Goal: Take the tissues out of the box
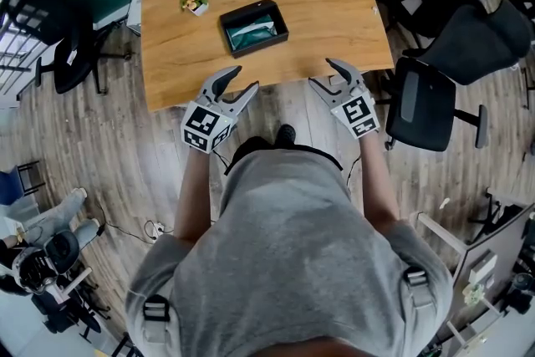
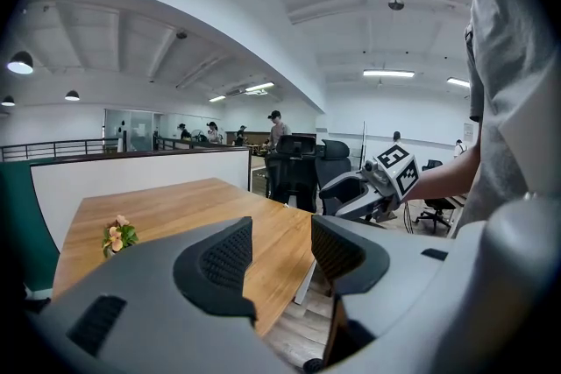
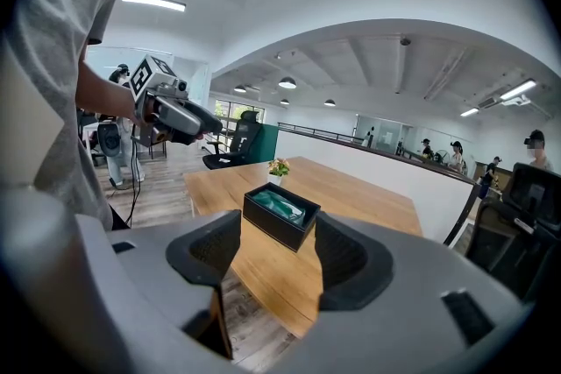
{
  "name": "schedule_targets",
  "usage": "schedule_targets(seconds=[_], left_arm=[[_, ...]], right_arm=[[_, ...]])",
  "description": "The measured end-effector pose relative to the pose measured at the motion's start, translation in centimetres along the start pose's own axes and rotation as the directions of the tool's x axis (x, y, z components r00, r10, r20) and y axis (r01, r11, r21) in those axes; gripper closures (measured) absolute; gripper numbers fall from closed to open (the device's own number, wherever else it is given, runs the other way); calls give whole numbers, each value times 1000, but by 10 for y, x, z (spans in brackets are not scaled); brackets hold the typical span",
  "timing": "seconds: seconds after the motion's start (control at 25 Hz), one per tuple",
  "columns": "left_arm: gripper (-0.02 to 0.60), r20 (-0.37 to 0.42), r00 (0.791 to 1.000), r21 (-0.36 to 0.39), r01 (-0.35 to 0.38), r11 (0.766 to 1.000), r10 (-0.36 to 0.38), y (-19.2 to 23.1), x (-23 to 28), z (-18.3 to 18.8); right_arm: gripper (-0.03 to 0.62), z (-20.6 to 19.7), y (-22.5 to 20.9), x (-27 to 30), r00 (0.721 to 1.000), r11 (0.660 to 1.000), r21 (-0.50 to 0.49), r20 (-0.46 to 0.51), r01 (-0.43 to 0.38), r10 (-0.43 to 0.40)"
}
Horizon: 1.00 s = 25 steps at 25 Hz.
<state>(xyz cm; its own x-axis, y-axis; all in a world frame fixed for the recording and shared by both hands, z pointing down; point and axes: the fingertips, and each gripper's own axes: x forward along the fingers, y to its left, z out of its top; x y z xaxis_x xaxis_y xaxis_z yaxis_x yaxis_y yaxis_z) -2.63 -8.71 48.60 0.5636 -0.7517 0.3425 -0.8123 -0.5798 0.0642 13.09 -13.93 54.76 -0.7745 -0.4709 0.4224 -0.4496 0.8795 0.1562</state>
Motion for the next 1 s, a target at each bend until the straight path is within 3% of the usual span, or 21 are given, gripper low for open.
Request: schedule_targets(seconds=[0.56,1.0], left_arm=[[356,-28,999,-26,-30,999,29,18,12,-7],[356,-41,999,-21,10,1000,-11,51,48,-4]], right_arm=[[322,-4,-11,18,999,999,11,-10,-32,32],[324,-3,-37,40,1000,999,36,-23,9,-8]])
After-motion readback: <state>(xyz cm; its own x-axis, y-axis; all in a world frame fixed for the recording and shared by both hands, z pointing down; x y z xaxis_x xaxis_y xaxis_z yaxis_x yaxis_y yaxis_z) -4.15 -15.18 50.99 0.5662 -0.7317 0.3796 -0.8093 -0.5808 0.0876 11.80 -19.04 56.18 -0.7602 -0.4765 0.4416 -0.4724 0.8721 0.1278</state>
